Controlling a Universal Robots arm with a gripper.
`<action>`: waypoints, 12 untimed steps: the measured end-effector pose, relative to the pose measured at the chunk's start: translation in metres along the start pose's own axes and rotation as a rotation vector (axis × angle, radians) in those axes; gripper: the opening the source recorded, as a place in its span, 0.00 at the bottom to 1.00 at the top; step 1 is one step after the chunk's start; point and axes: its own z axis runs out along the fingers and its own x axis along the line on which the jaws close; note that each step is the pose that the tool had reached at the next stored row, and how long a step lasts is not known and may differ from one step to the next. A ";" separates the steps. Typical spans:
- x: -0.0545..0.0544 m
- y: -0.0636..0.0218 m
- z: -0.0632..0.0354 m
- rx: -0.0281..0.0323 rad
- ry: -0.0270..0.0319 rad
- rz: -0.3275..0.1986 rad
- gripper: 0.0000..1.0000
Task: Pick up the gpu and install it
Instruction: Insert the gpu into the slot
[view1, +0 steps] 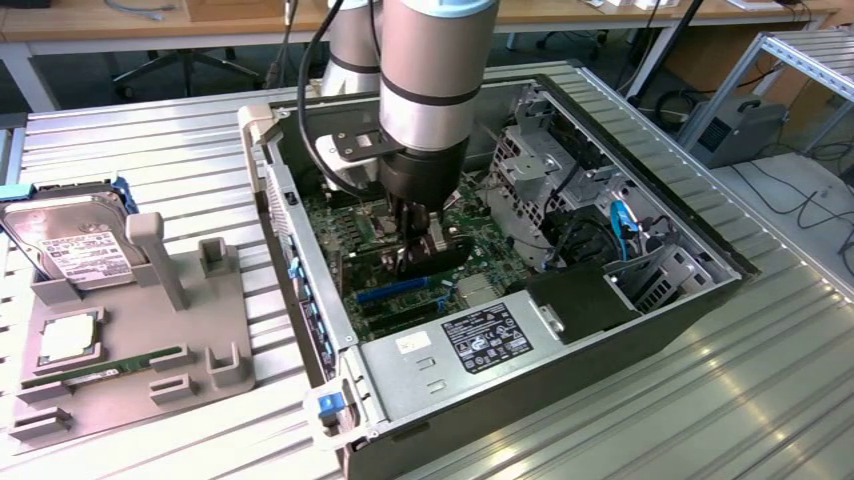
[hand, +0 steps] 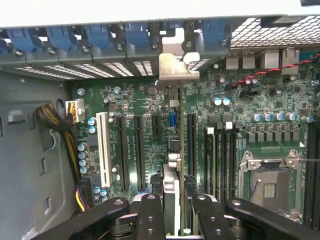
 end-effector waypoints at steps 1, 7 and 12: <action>0.000 0.0001 0.0003 0.0003 0.0072 0.000 0.27; -0.002 0.0006 0.0013 0.0002 0.0253 0.033 0.27; -0.002 0.0031 0.0018 0.0002 0.0251 0.035 0.27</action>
